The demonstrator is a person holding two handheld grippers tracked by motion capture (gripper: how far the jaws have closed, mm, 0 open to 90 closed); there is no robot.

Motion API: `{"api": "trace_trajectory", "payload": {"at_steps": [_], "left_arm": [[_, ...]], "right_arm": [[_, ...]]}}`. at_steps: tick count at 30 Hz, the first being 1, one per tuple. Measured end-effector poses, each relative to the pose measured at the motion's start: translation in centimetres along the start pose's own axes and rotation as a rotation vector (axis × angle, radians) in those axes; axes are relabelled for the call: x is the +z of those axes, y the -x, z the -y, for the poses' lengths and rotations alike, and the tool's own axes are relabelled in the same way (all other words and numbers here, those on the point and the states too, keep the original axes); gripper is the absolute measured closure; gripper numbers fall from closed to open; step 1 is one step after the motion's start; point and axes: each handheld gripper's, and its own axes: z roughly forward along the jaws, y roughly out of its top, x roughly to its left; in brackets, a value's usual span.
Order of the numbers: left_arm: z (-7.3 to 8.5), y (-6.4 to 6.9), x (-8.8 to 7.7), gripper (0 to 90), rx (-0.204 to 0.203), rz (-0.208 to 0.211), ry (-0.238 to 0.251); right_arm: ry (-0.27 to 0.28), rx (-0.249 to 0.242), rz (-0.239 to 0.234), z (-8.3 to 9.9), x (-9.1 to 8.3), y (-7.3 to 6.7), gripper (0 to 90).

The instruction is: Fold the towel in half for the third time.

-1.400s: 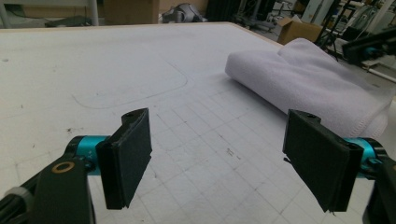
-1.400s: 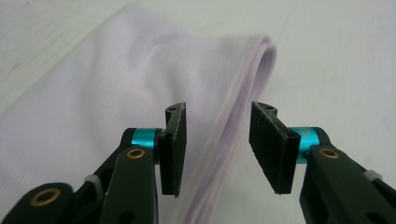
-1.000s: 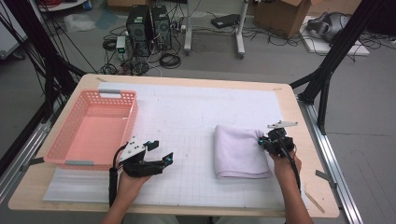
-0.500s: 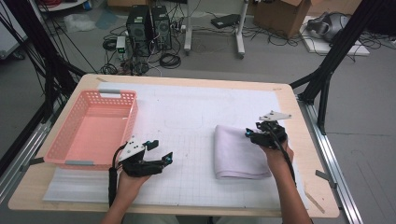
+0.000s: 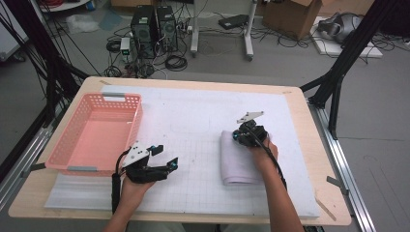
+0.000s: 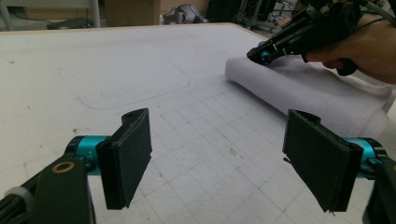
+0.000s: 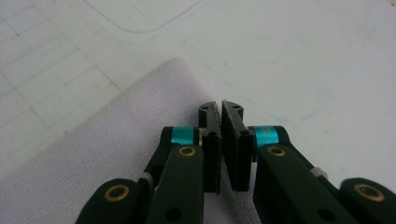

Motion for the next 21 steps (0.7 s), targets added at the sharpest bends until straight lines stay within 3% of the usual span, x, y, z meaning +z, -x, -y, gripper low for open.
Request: {"api": "trace_trajectory", "payload": {"at_steps": [5,7,8,9,16,18,21], "left_arm": [[0.0,0.0,-0.1,24.1,-0.004,-0.002,0.000],[0.0,0.0,-0.1,24.1,-0.004,-0.004,0.006],[0.0,0.0,-0.1,24.1,-0.002,-0.003,0.004],[0.0,0.0,-0.1,24.1,-0.004,-0.001,0.003],[0.0,0.1,-0.1,24.1,0.001,0.002,0.001],[0.0,0.1,-0.1,24.1,0.000,0.001,0.001],[0.1,0.1,0.0,24.1,0.002,0.002,-0.003]], "right_arm": [[0.057,0.004,-0.057,-0.4,0.8,-0.5,86.6],[0.059,0.005,-0.055,-0.4,1.0,-0.7,75.3],[0.069,0.009,-0.023,-0.3,0.9,-0.6,65.1],[0.080,0.025,-0.014,-0.3,0.5,-0.3,61.7],[0.175,0.108,-0.003,1.3,-3.5,2.6,69.9],[0.162,0.119,-0.008,2.4,-4.1,3.5,77.8],[0.107,0.143,-0.018,3.9,-3.7,4.3,79.5]]}}
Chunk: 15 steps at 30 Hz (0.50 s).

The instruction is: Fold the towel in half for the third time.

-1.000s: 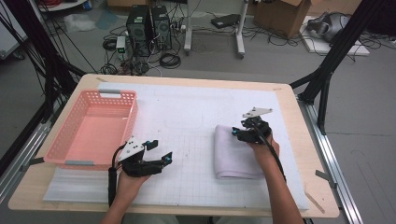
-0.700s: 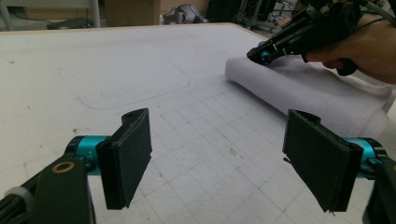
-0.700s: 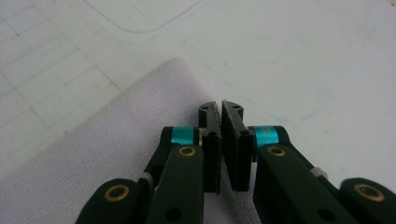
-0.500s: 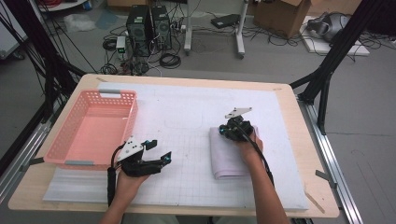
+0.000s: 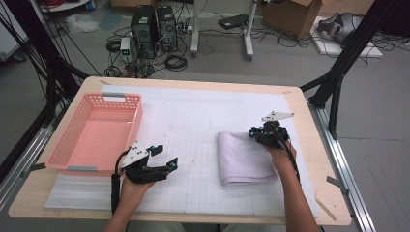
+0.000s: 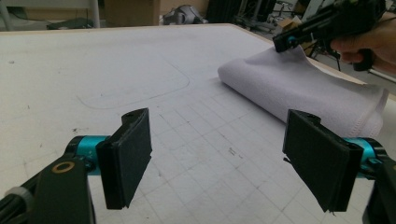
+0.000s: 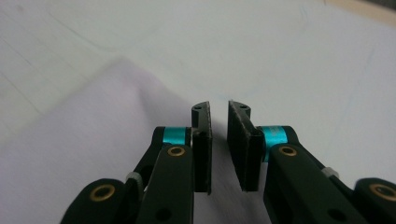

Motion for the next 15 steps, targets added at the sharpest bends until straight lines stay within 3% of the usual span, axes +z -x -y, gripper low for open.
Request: {"api": "trace_trajectory", "payload": {"at_steps": [3,6,8,11,14,15], "left_arm": [[0.0,0.1,0.0,24.1,0.004,0.002,-0.002],[0.0,0.1,0.0,24.1,-0.001,0.005,0.001],[0.1,0.2,0.1,24.1,0.000,0.008,-0.006],[0.1,0.2,0.1,24.1,0.007,0.010,-0.006],[0.0,0.2,0.1,24.1,0.005,0.015,-0.006],[0.0,0.2,0.1,24.1,0.005,0.014,-0.003]], "right_arm": [[-0.018,0.038,0.035,1.3,0.7,0.8,79.2],[-0.009,0.062,0.121,1.9,1.0,1.1,77.4],[0.005,0.072,0.147,2.1,0.8,1.4,76.8],[0.031,0.100,0.117,2.4,0.0,1.8,73.2],[0.073,0.110,0.047,2.6,-1.1,2.1,66.3],[0.087,0.115,0.002,2.8,-1.7,2.2,65.8]]}}
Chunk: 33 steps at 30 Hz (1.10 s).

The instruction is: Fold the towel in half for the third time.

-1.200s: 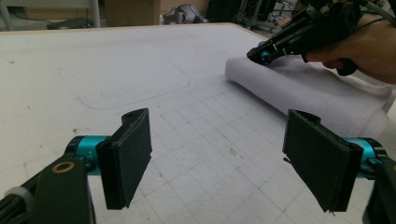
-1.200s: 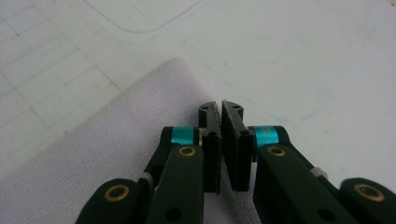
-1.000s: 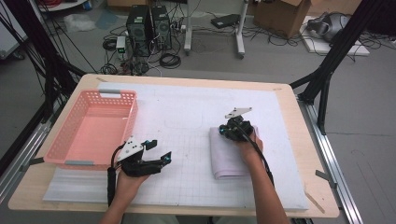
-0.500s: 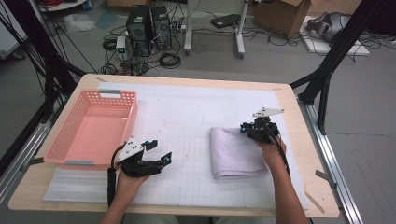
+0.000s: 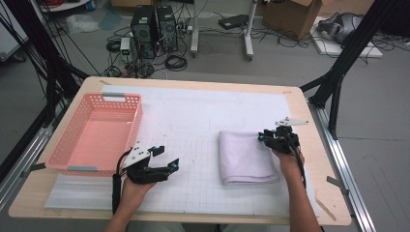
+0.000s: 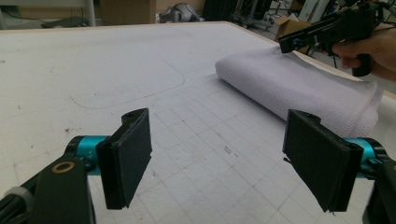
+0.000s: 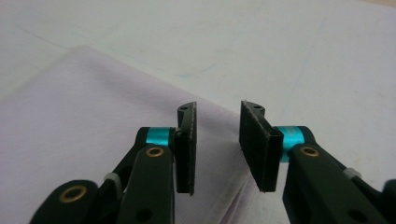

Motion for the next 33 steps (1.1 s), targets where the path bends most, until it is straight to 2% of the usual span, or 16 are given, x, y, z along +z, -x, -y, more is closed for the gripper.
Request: {"api": "trace_trajectory", "payload": {"at_steps": [3,6,8,12,14,17,21,26,29,31,33], "left_arm": [[0.0,0.0,0.0,24.1,0.000,-0.001,0.003],[0.0,0.0,0.0,24.1,-0.002,0.000,0.001],[0.0,0.1,0.0,24.1,-0.002,-0.001,0.001],[0.0,0.2,0.1,24.1,0.002,0.003,-0.003],[0.0,0.2,0.1,24.1,0.004,0.003,-0.004],[0.0,0.2,0.2,24.1,0.001,0.004,-0.002],[0.0,0.1,0.1,24.1,-0.004,0.008,0.001],[0.0,0.0,0.0,23.8,-0.004,0.009,0.003],[0.0,0.0,0.0,23.4,-0.010,0.013,0.007],[0.0,-0.1,0.0,23.1,-0.010,0.020,0.003],[-0.1,-0.1,0.0,22.2,-0.022,0.025,0.002]], "right_arm": [[0.002,-0.015,-0.119,0.7,-1.0,0.2,65.9],[-0.031,-0.023,-0.214,1.8,-1.3,0.3,67.4],[-0.063,-0.018,-0.225,2.7,-1.4,0.5,68.5],[-0.044,0.039,-0.192,3.5,-2.1,1.6,71.2],[-0.048,0.066,-0.174,3.7,-2.7,2.0,68.5],[-0.023,0.074,-0.197,4.0,-3.7,2.1,68.3],[0.022,0.021,-0.243,4.2,-5.2,0.5,65.4],[0.021,-0.084,-0.294,4.9,-5.7,-2.7,63.0],[-0.025,-0.131,-0.271,5.4,-5.5,-3.7,63.1],[-0.069,-0.161,-0.224,6.1,-5.4,-3.7,64.0],[-0.053,-0.157,-0.203,6.7,-5.8,-3.3,65.6]]}}
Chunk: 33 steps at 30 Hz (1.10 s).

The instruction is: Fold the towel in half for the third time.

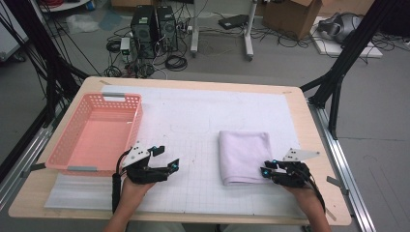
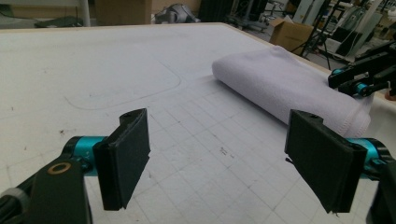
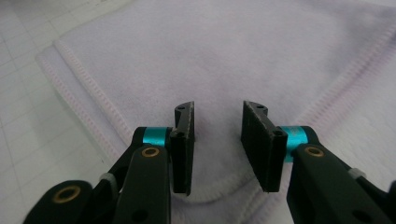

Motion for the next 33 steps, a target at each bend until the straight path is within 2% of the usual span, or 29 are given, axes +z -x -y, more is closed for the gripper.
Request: {"api": "trace_trajectory", "payload": {"at_steps": [3,7,10,12,16,20,23,26,27,29,33], "left_arm": [[0.0,-0.2,-0.1,21.9,-0.015,0.010,0.002],[0.0,-0.3,-0.1,19.4,-0.008,0.008,0.006],[-0.1,-0.4,-0.2,18.9,-0.001,-0.005,0.019],[-0.1,-0.4,-0.3,18.8,-0.004,-0.001,0.022],[-0.3,-0.5,-0.3,17.7,0.000,0.006,0.021],[-0.3,-0.3,0.0,16.5,0.031,0.008,0.042],[-0.2,0.0,0.3,17.2,0.057,0.002,0.016],[-0.1,0.1,0.5,17.3,0.026,0.014,-0.013],[0.0,0.1,0.5,17.8,0.027,0.013,-0.017],[0.1,0.1,0.5,17.4,0.029,0.026,-0.015],[0.1,0.0,0.5,18.2,0.016,0.019,-0.004]], "right_arm": [[0.028,0.016,0.019,0.8,-0.8,0.2,64.8],[0.106,0.076,0.036,0.9,-2.3,0.6,50.7],[0.151,0.096,0.077,0.6,-3.1,0.5,37.2],[0.163,0.089,0.106,0.4,-3.2,0.4,29.2],[0.148,0.065,0.145,0.2,-3.2,0.3,22.4],[0.144,0.061,0.153,0.2,-3.3,0.3,20.7],[0.143,0.058,0.148,0.2,-3.4,0.3,19.7],[0.147,0.039,0.156,0.3,-3.5,0.1,19.2],[0.147,0.034,0.159,0.3,-3.6,0.0,19.1],[0.160,0.018,0.169,0.3,-3.7,-0.2,19.0],[0.169,0.015,0.187,0.2,-3.8,-0.4,18.4]]}}
